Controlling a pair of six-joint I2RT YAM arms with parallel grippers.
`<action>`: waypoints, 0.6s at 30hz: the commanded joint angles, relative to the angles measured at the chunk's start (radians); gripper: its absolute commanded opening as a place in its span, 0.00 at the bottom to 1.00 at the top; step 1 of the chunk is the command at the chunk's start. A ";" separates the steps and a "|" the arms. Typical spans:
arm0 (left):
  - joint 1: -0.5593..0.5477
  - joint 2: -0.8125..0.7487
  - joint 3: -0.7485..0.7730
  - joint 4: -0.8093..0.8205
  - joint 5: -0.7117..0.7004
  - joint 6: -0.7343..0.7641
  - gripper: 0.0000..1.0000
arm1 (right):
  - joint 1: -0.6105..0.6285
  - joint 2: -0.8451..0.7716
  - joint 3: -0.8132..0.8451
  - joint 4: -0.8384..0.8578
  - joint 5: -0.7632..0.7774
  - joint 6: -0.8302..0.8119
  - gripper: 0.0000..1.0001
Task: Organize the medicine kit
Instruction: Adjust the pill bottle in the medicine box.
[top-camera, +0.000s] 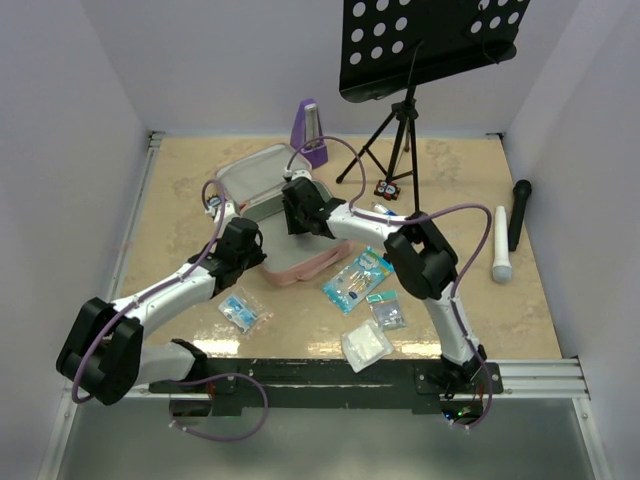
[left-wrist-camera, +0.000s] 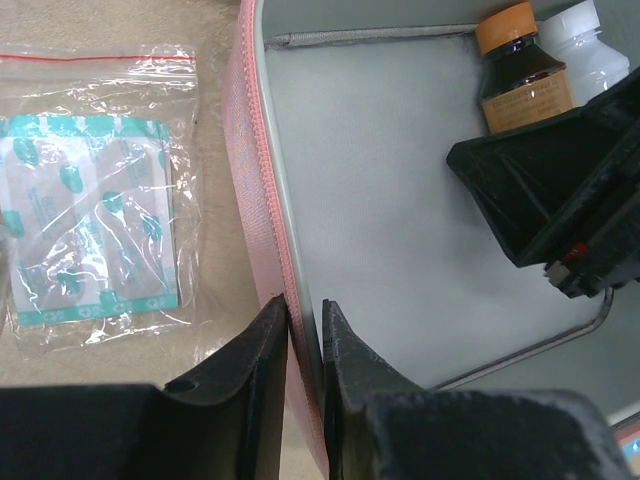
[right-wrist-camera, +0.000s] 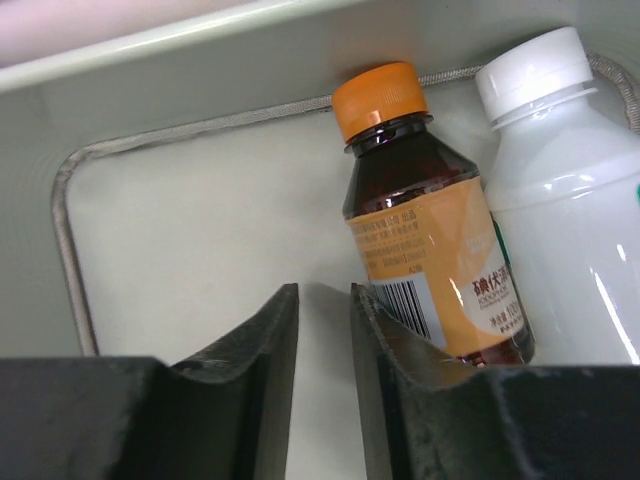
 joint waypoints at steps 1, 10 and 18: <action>-0.016 -0.019 0.001 -0.024 0.093 -0.014 0.00 | -0.013 -0.118 -0.018 0.040 -0.008 -0.019 0.34; -0.016 -0.020 0.042 -0.064 0.072 -0.014 0.06 | 0.012 -0.216 -0.076 0.058 -0.057 -0.033 0.46; -0.014 -0.069 0.079 -0.086 0.047 0.025 0.26 | 0.038 -0.294 -0.110 0.046 -0.039 -0.047 0.49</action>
